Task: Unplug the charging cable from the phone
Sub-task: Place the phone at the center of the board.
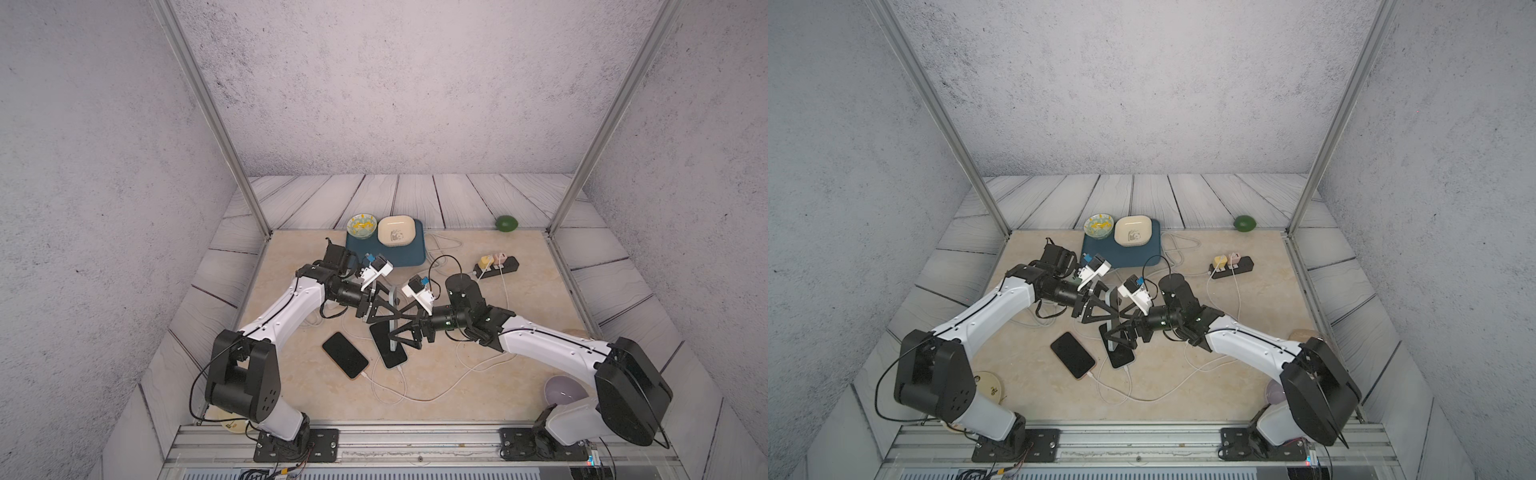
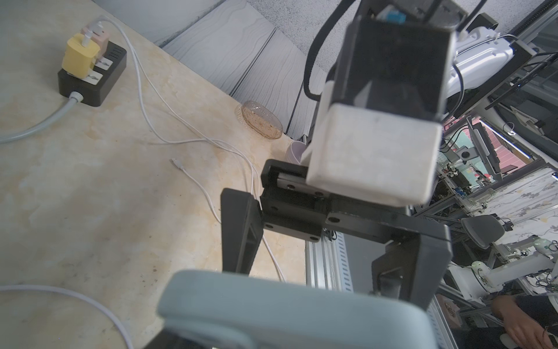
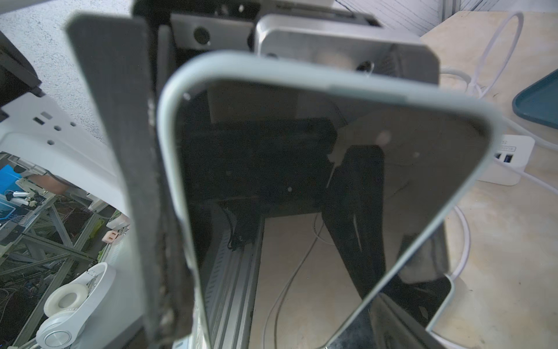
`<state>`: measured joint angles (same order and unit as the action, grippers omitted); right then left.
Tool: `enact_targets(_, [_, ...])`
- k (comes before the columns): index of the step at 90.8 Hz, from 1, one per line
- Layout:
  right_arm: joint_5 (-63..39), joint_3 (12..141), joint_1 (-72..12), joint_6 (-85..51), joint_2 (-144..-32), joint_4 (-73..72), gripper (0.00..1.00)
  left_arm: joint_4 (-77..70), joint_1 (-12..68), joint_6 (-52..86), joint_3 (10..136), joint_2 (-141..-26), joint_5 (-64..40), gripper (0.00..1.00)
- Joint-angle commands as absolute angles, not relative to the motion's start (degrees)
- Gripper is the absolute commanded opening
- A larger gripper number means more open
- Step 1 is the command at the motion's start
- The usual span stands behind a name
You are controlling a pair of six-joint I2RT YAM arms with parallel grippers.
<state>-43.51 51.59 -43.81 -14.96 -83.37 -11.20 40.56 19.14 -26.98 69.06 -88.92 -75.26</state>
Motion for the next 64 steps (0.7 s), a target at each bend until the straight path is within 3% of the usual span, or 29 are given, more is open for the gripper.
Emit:
enact_targets(1, [-42.38,53.28,-44.38,-14.03,-84.37,-11.61,0.99,41.65,19.25,-27.68,70.75,-87.76,-78.14,0.0])
enact_targets(17, [-42.25,53.71,-44.52,-13.8,-84.98,-11.64,0.97,41.83,19.25,-27.94,70.75,-87.66,-78.16,0.0])
enact_targets(53, [-42.87,53.36,-44.65,-14.05,-85.06,-12.25,0.66,41.91,19.25,-28.12,70.75,-87.77,-77.97,0.0])
enact_targets(59, [-42.93,53.23,-44.64,-14.04,-85.04,-12.55,0.6,41.92,19.25,-28.21,70.75,-87.76,-77.74,0.1])
enact_targets(64, [-43.11,53.0,-44.6,-14.13,-84.94,-13.14,0.56,42.01,19.25,-28.29,70.75,-87.67,-77.25,0.37])
